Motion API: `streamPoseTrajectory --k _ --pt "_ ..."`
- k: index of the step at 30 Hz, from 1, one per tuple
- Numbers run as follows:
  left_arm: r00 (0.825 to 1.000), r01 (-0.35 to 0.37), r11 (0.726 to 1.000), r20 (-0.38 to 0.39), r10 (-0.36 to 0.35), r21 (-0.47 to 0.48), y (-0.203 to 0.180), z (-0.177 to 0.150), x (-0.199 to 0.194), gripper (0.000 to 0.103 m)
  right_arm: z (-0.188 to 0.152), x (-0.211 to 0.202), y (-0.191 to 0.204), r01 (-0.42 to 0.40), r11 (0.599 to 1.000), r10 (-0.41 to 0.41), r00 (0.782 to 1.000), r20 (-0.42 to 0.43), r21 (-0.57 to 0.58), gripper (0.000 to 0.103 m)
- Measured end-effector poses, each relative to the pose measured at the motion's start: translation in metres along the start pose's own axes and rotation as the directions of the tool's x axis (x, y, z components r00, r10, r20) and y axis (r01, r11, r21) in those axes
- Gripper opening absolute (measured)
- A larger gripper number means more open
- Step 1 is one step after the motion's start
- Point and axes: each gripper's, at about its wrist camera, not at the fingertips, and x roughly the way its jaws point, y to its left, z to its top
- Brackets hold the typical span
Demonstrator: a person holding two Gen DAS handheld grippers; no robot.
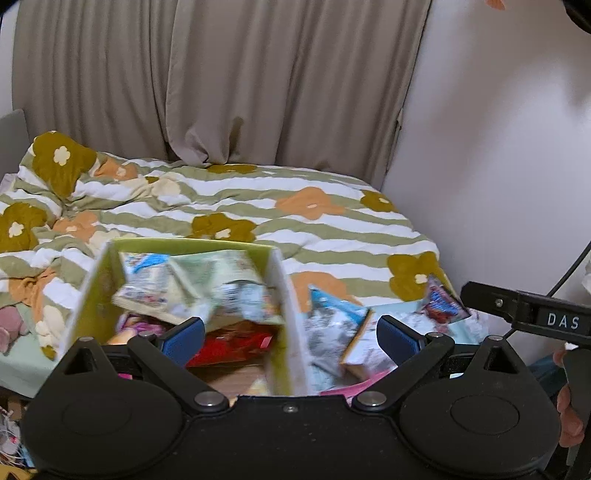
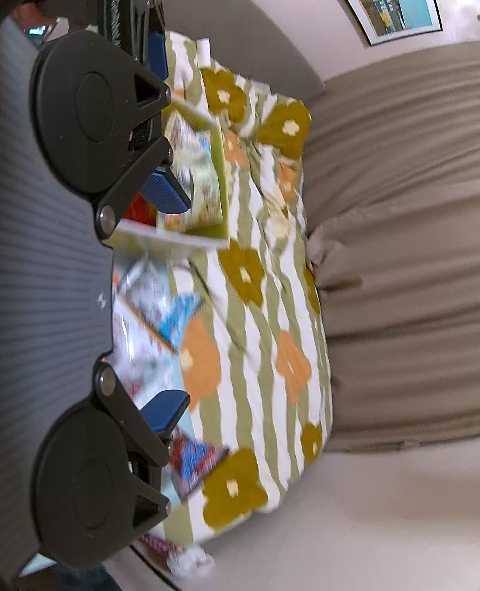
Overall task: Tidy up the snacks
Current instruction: 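Move both tools back to the snack pile on the daisy board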
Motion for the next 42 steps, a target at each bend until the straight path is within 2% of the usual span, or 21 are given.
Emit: streamPoseTrajectory --k 9,14,20,29,36,42 --pt "0.999 0.032 0.999 -0.03 -0.033 -0.016 -0.087 0.002 0.044 0.101 0.01 0.0 -0.115 0.05 0.999 -0.05 0.999 0.0 0.009 0.103" --pt "0.996 0.046 0.998 -0.07 -0.048 -0.037 -0.124 0.003 0.085 0.101 0.018 0.022 -0.171 0.046 0.999 -0.046 0.999 -0.022 -0.008 0.103" --pt "0.988 0.038 0.997 -0.148 -0.049 -0.072 -0.154 0.002 0.148 0.101 0.024 0.07 -0.222 -0.009 1.0 0.007 0.996 -0.085 -0.028 0.103" --pt "0.966 0.003 0.995 -0.257 -0.028 -0.098 -0.173 -0.012 0.226 0.1 0.02 0.155 -0.256 -0.105 0.994 0.099 0.975 -0.201 -0.017 0.103" --pt "0.957 -0.039 0.999 -0.289 0.033 -0.014 -0.189 -0.021 0.262 0.099 0.01 0.209 -0.268 -0.176 0.984 0.169 0.945 -0.281 0.0 0.103" --pt "0.944 -0.049 0.998 -0.325 0.056 0.03 -0.194 -0.028 0.282 0.093 0.001 0.234 -0.272 -0.215 0.976 0.21 0.919 -0.334 0.021 0.103"
